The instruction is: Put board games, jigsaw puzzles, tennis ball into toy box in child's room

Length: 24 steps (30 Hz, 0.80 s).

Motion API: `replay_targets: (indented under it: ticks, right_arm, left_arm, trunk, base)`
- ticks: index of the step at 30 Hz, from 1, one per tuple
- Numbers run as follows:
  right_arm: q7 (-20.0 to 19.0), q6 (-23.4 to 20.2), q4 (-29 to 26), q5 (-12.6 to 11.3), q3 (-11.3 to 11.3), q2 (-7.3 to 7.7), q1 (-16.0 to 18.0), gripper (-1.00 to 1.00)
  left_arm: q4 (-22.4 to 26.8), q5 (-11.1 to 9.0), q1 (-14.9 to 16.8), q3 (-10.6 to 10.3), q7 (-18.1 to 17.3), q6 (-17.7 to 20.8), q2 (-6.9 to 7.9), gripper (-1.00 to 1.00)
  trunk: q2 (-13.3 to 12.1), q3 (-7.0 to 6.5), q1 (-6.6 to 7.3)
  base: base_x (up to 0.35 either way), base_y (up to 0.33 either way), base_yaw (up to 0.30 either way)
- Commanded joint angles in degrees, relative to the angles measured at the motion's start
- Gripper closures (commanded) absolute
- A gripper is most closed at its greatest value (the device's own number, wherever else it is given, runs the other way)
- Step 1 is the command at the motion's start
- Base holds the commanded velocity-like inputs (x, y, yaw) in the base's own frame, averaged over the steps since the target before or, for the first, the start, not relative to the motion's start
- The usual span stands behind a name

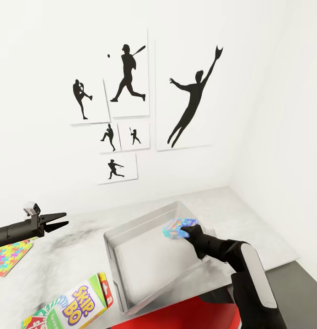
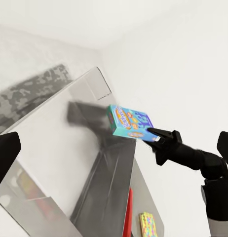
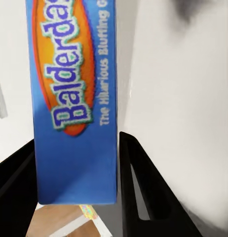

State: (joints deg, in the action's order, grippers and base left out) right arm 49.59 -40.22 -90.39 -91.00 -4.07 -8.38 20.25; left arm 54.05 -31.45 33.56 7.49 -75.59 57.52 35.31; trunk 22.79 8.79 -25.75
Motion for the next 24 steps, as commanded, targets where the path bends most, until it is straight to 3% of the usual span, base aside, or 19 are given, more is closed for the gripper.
replay_targets:
  ticks: [1,10,24]
  right_arm:
    - [0.67,0.33,0.02,-0.23,0.43,-0.06,0.57,1.0]
    - [2.35,5.3,0.21,-0.18,4.89,-0.1,2.31,1.0]
    - [3.26,9.4,0.39,0.39,5.53,-0.09,2.43,1.0]
  left_arm:
    - [0.0,-0.18,0.04,-0.02,-0.07,0.48,0.02,-1.0]
    - [0.0,-0.18,0.04,-0.02,-0.08,0.48,0.07,-1.0]
    - [0.0,-0.18,0.03,-0.02,-0.08,0.48,0.11,-1.0]
  trunk:
    - [0.13,0.13,-0.04]
    - [0.13,0.13,-0.04]
    - [0.13,0.13,-0.04]
  base:
    - [0.0,0.0,0.0]
    - [0.0,0.0,0.0]
    - [0.0,0.0,0.0]
